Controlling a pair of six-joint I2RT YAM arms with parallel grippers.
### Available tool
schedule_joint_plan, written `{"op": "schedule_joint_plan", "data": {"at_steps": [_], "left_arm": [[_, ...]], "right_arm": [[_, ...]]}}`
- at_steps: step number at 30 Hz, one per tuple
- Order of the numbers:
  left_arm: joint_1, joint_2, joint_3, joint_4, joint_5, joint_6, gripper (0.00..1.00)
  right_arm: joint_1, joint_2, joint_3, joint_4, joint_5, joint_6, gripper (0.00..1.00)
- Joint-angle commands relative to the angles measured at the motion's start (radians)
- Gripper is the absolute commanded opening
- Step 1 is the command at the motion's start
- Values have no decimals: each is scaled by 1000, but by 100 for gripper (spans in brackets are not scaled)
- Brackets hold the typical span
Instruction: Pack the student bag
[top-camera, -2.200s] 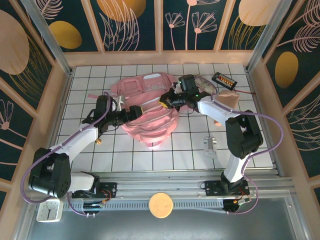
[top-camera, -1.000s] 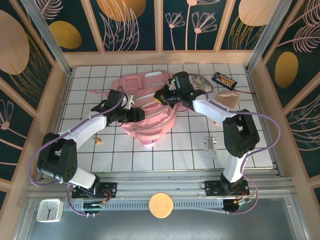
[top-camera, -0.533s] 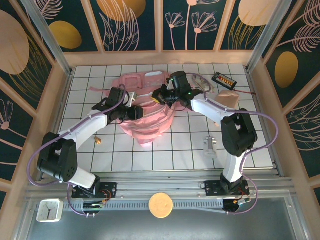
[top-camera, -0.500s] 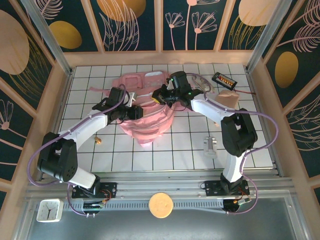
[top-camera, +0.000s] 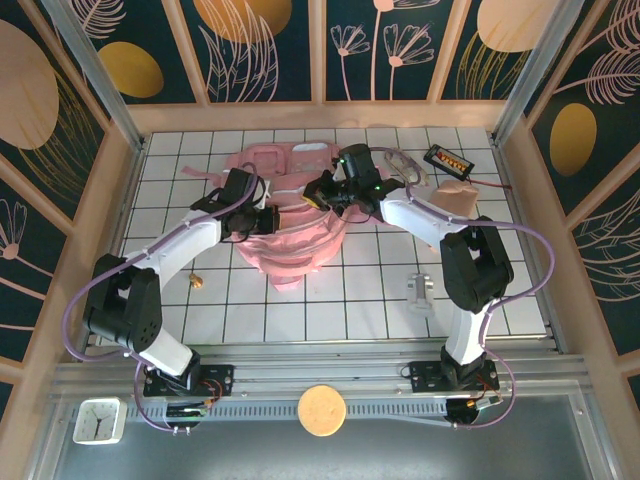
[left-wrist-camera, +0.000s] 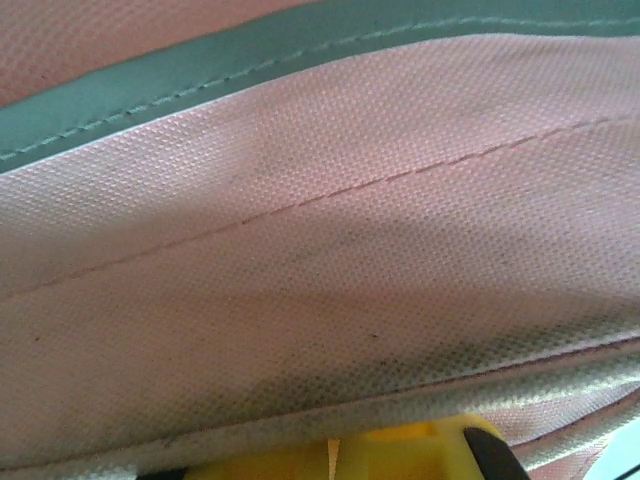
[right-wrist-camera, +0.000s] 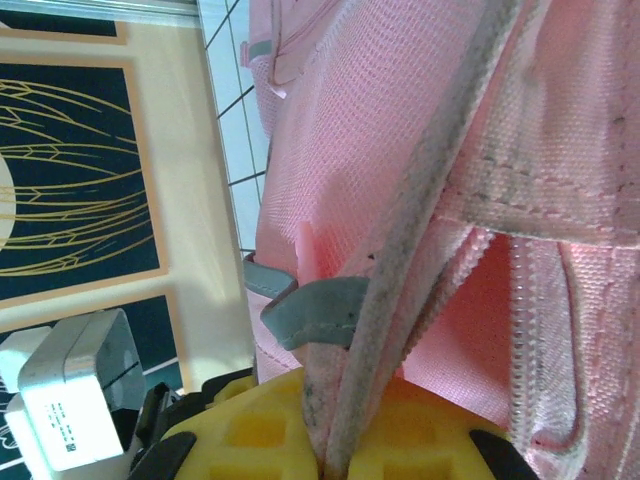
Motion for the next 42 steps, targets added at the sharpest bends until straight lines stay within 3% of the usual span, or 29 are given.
{"op": "schedule_joint_plan", "data": {"at_steps": [1, 4, 13, 21, 27, 30, 32, 34, 35, 36, 40, 42], "left_arm": [[21, -34, 28, -55, -191, 67, 0], [64, -85, -22, -113, -254, 78, 0], [233, -125, -98, -134, -265, 70, 0], [309, 3, -46, -19, -381, 78, 0], [339, -89, -101, 78, -487, 162, 0], [377, -140, -136, 117, -412, 206, 2], [377, -174, -168, 146, -338, 231, 10], [377, -224, -194, 175, -271, 244, 34], [377, -260, -213, 198, -243, 244, 58], [377, -298, -228, 220, -211, 248, 97], [364, -400, -229, 233, -122, 293, 99], [271, -414, -201, 217, -133, 363, 99]], "right_arm": [[-6, -63, 7, -71, -104, -87, 0], [-34, -82, -11, -98, -101, -121, 0], [-86, -106, -47, -123, -146, -203, 0], [-112, -100, -34, -150, -257, -311, 0], [-145, -70, 0, -209, -324, -395, 0], [-155, -28, 59, -293, -382, -476, 0], [-154, -16, 90, -321, -399, -504, 0], [-152, -10, 107, -303, -420, -484, 0], [-153, -13, 109, -283, -427, -460, 0], [-152, -17, 105, -254, -430, -429, 0], [-150, -33, 65, -138, -451, -290, 0], [-141, -38, 51, -96, -451, -236, 0]]}}
